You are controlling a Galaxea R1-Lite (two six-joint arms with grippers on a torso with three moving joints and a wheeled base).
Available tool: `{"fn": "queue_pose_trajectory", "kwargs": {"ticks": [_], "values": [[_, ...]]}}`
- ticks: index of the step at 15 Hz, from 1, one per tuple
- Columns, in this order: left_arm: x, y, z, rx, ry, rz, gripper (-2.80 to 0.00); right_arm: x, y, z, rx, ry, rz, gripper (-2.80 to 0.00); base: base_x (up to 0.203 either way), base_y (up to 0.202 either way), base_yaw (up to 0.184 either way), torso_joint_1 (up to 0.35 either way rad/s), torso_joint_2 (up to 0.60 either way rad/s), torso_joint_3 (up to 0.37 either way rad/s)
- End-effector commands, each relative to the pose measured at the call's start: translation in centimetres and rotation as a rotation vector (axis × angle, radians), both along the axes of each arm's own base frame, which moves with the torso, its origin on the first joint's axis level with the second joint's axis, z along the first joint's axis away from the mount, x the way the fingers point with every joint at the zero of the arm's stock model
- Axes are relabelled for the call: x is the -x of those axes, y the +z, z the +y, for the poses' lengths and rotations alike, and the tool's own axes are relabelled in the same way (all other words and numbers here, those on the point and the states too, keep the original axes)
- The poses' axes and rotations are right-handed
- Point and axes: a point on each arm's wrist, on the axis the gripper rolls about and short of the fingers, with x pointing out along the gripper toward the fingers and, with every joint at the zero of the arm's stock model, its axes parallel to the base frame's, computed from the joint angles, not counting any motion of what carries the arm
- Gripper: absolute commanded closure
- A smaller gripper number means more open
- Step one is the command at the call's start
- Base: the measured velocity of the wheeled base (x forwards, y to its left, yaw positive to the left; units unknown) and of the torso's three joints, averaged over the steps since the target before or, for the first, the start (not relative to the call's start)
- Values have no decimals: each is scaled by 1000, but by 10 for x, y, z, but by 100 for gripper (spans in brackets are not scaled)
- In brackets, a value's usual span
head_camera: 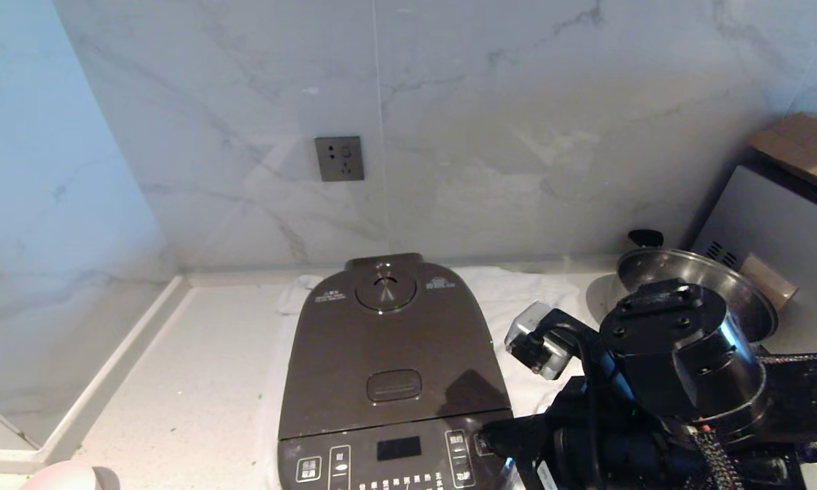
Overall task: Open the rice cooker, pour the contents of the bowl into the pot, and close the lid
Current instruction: Press the start button
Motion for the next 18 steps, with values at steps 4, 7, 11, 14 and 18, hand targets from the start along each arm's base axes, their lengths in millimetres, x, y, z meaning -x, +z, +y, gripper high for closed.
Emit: {"fn": "queue_pose_trajectory", "kwargs": {"ticks": [4,7,11,14,18], "values": [[0,0,0,-2,2,-1,0,-6,-8,10,-8,-3,7,0,0,0,0,0,0,0],[0,0,0,-2,2,-1,0,-7,-13,13,5,-5,21,0,0,0,0,0,0,0],[0,0,0,-2,2,-1,0,-7,-16,14,2,-17,42,0,0,0,0,0,0,0],[0,0,0,-2,2,-1,0,-5,-20,14,15,-14,53,0,0,0,0,0,0,0],[0,0,0,-2,2,-1,0,-5,-18,15,10,-14,47,0,0,0,0,0,0,0]]}}
